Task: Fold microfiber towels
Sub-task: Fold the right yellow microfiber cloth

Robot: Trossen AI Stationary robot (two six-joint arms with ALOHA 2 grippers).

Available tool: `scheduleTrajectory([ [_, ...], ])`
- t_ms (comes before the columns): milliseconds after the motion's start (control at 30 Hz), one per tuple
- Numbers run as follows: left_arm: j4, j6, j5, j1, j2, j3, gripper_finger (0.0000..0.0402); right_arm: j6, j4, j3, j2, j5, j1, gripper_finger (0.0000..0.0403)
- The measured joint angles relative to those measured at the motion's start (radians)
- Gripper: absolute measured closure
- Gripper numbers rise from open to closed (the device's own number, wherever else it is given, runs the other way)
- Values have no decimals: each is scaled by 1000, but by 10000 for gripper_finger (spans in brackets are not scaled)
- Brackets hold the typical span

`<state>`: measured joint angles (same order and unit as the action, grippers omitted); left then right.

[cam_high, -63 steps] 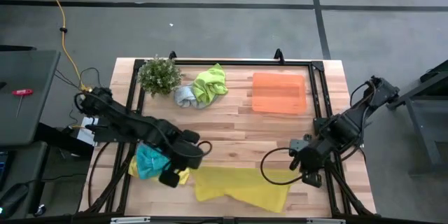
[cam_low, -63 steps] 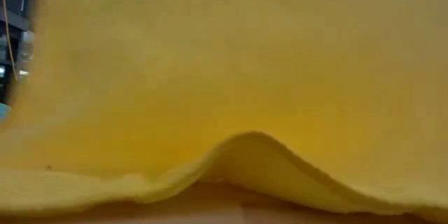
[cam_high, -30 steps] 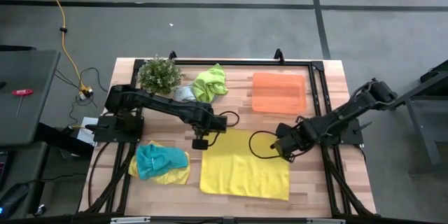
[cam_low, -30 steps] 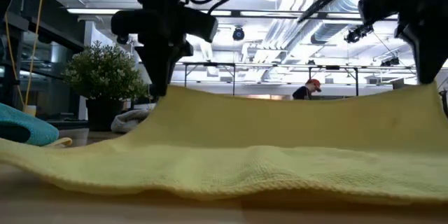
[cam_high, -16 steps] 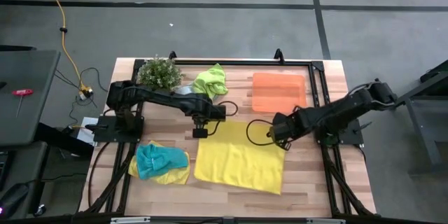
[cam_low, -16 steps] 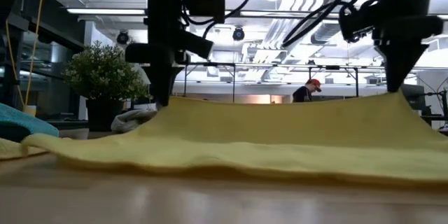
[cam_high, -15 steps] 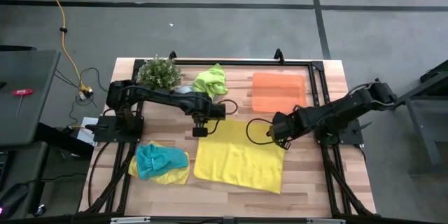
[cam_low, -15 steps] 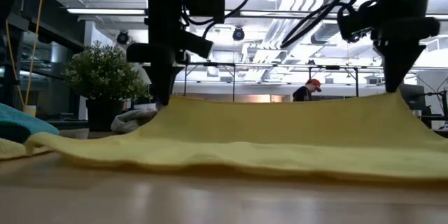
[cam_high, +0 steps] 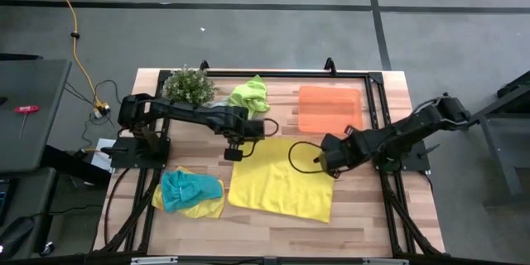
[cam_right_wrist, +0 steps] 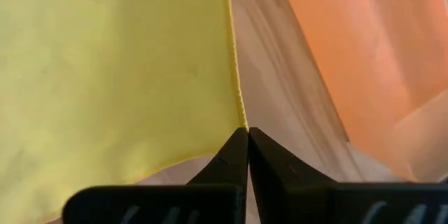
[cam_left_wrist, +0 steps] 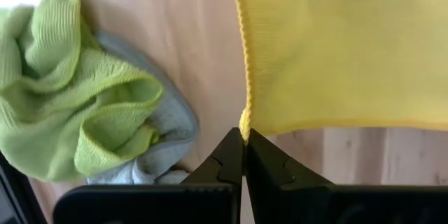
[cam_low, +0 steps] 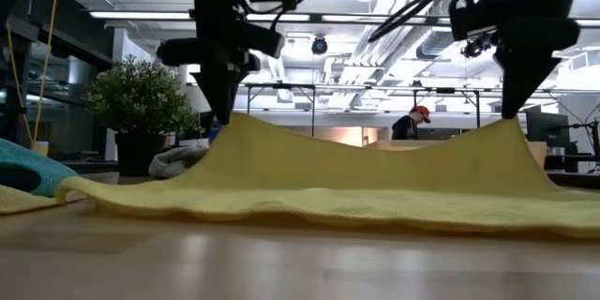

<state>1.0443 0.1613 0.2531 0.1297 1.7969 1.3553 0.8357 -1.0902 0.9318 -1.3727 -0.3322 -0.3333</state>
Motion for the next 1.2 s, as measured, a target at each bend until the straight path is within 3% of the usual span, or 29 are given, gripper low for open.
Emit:
scheduleTrajectory([
  [200, -1, 16, -18, -63, 2, 0, 401, 54, 29, 0, 0, -1, -125, 403],
  [367, 6, 18, -132, -117, -11, 0, 401, 55, 110, 0, 0, 33, -223, 403],
  [600, 17, -6, -184, -201, -47, 0, 401, 107, 232, 0, 0, 82, -314, 403],
  [1200, 4, -98, -226, -404, -49, 0, 401, 108, 394, 0, -2, 239, -364, 403],
])
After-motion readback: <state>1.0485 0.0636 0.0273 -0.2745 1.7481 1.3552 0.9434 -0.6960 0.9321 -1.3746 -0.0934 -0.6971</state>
